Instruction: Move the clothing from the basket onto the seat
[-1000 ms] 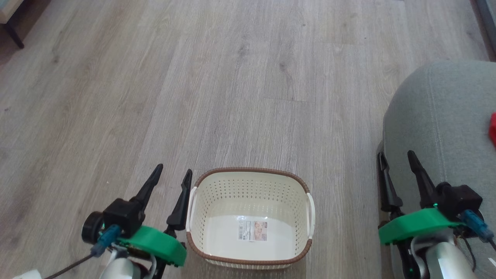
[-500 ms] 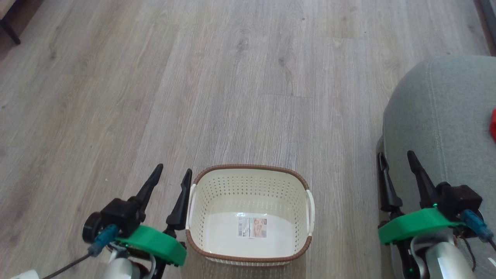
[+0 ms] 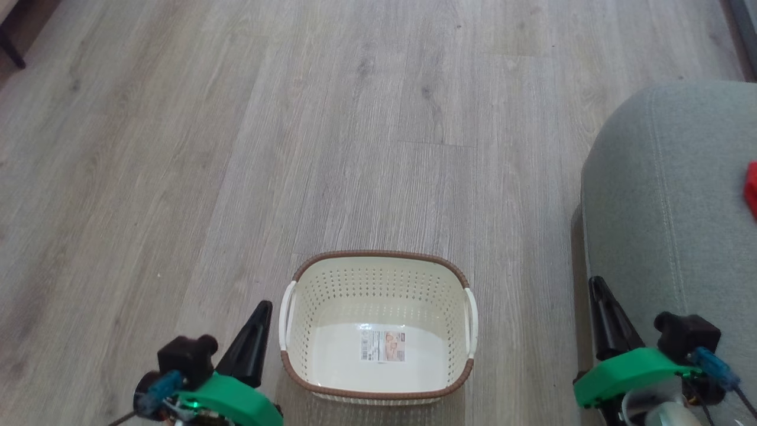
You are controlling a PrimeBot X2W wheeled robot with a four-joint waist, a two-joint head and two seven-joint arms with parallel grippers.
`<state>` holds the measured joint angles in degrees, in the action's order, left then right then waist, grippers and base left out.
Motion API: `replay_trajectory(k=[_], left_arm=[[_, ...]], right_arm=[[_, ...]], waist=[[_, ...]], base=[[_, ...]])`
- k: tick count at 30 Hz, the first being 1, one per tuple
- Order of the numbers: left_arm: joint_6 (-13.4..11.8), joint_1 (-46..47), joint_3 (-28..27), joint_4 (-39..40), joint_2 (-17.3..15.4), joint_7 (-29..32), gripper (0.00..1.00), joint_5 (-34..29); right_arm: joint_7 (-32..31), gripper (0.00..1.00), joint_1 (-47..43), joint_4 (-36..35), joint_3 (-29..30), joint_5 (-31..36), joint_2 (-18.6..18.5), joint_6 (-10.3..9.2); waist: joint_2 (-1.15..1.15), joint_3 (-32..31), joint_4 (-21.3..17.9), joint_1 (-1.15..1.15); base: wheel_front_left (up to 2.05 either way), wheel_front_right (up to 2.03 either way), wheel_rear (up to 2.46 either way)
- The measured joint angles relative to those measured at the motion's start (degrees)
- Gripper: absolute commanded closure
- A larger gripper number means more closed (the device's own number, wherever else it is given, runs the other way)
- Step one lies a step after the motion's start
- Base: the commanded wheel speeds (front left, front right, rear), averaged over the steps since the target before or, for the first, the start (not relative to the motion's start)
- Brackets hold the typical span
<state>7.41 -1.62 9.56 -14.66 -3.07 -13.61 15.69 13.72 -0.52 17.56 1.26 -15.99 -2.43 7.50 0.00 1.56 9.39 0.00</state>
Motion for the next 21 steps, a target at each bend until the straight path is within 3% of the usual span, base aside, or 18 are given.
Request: replay_trajectory(k=[21], left_arm=[[0.0, 0.4, -0.7, -0.2, -0.3, 2.5, 1.00, 13.5]], right_arm=[[-3.3, 1.00, 0.1, -0.1, 0.8, -12.5, 0.0, 0.00]], waist=[[0.00, -0.2, -1.6, 0.00]], base=[[0.00, 0.00, 0.00]])
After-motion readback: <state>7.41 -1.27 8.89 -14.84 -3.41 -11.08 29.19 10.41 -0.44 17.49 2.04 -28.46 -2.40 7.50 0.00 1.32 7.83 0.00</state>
